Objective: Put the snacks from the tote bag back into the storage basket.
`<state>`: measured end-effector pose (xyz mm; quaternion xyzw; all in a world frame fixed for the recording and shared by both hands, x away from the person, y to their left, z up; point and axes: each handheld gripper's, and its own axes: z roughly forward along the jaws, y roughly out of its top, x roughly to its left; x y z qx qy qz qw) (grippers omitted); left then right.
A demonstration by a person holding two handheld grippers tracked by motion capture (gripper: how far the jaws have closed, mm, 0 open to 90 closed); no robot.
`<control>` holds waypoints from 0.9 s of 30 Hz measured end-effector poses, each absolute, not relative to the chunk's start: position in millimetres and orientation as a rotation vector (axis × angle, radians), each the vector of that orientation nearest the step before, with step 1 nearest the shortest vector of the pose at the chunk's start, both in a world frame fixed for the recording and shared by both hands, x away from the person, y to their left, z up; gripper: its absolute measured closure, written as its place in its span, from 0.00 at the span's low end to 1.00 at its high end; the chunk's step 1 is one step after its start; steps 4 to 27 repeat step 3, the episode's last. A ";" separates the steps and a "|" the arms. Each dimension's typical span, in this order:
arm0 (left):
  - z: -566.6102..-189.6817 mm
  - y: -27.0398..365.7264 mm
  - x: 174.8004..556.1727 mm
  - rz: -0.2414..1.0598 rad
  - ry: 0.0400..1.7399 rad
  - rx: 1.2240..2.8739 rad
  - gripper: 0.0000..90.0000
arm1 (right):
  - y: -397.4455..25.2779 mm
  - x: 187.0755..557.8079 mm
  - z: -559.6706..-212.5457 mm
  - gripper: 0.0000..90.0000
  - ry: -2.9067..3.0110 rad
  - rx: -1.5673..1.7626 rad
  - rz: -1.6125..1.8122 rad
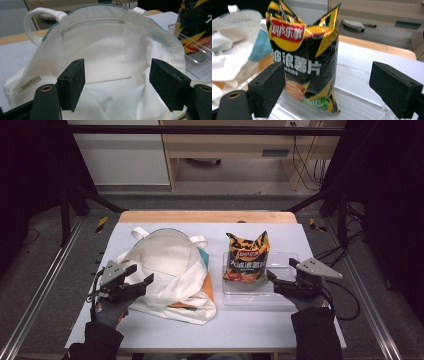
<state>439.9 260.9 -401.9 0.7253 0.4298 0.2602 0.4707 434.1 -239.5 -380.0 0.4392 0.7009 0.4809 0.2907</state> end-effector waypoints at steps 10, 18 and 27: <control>-405.9 267.8 438.6 0.640 1.073 1.775 0.31 | -240.2 434.1 -386.1 0.15 1.881 1.182 1.263; -405.9 267.8 438.6 0.640 1.073 1.775 0.31 | -240.2 434.1 -386.1 0.15 1.881 1.182 1.263; -405.9 267.8 438.6 0.640 1.073 1.775 0.31 | -240.2 434.1 -386.1 0.15 1.881 1.182 1.263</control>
